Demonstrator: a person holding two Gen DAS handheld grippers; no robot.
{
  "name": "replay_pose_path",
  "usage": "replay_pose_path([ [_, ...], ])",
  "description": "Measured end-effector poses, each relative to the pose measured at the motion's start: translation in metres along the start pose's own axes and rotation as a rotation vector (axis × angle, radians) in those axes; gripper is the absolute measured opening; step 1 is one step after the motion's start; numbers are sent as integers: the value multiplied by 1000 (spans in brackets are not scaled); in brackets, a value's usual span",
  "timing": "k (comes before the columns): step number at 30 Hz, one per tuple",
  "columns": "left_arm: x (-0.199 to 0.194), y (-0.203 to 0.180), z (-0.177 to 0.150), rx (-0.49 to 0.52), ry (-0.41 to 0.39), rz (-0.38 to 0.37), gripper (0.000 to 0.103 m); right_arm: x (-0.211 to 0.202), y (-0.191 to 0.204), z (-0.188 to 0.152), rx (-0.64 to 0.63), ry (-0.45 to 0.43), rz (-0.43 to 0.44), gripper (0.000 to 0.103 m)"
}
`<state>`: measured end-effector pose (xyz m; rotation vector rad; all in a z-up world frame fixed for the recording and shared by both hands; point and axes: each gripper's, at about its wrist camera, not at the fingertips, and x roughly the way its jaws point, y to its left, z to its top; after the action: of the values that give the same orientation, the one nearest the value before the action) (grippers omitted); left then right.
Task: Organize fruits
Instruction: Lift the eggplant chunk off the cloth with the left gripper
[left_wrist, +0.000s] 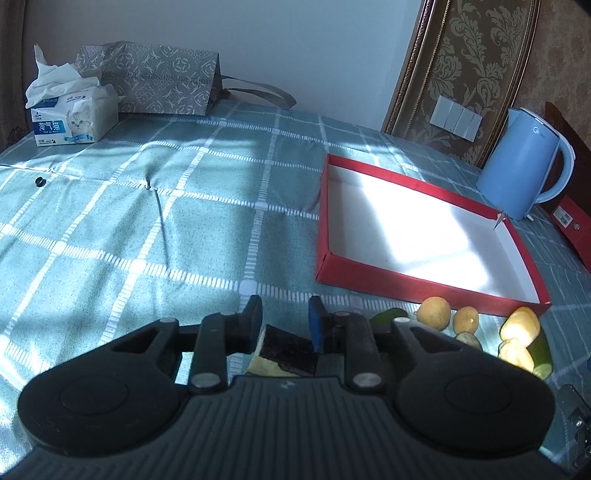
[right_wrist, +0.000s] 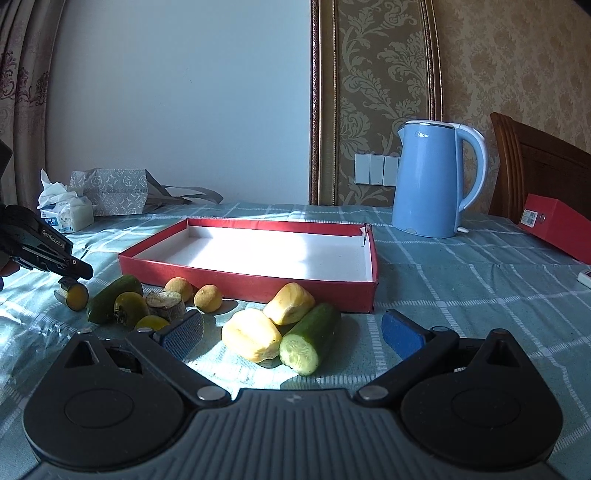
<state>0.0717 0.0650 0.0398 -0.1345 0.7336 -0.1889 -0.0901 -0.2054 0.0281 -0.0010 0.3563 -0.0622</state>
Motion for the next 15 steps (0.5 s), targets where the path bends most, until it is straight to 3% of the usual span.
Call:
replay_pose_path([
  [4,-2,-5,-4,35,-6,24,56,1,-5,1,36,1,15,103],
  [12,-7,1,-6,-16,57,30,58,7,-18,0,118,37,41,103],
  [15,-3,-4,-7,7,53,57,61,8,-23,0,148,39,52,103],
])
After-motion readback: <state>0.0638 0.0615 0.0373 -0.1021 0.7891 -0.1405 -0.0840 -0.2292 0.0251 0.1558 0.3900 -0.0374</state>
